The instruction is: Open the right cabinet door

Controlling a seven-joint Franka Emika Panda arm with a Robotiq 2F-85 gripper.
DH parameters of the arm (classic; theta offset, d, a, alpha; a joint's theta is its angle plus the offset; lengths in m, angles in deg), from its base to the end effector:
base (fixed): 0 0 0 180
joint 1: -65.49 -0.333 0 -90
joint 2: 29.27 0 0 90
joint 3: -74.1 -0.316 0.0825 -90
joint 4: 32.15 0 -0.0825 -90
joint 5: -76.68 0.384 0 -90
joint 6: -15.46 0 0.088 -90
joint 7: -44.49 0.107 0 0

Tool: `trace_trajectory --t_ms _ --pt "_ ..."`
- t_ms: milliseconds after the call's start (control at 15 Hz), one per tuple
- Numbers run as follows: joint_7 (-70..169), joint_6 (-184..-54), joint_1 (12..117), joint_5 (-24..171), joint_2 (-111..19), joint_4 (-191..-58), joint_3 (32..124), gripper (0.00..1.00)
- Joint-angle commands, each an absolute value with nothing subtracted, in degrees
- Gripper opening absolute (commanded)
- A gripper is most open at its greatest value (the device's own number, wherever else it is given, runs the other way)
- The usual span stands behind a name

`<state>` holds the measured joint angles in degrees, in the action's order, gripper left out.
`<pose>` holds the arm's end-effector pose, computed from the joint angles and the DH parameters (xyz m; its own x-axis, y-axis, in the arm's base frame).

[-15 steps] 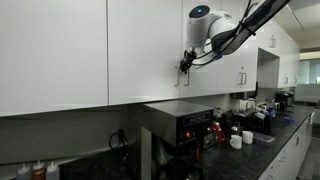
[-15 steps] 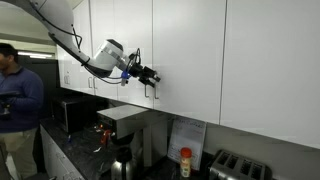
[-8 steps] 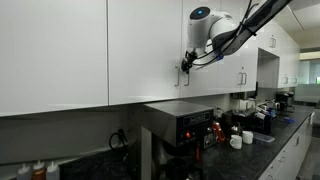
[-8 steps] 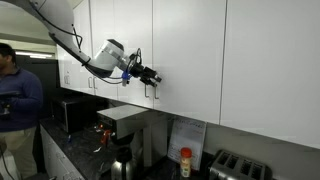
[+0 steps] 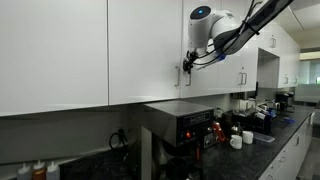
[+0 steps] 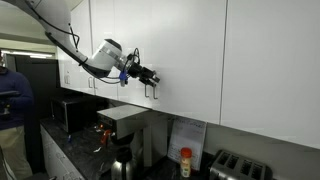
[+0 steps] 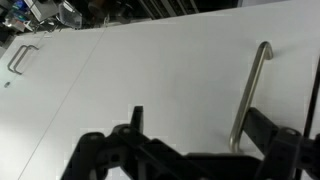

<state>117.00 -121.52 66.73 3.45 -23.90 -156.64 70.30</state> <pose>0.5476 0.0169 0.4710 0.6566 -0.0310 0.7536 -0.4924 -0.7745 0.3971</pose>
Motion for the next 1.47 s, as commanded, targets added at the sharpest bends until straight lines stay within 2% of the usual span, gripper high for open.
trace_trajectory --t_ms 0,1400 --pt "118.56 -117.13 66.61 2.50 -18.18 -162.24 71.55 1.00" --pt "118.29 -115.71 66.88 5.09 1.71 -179.69 74.16 1.00"
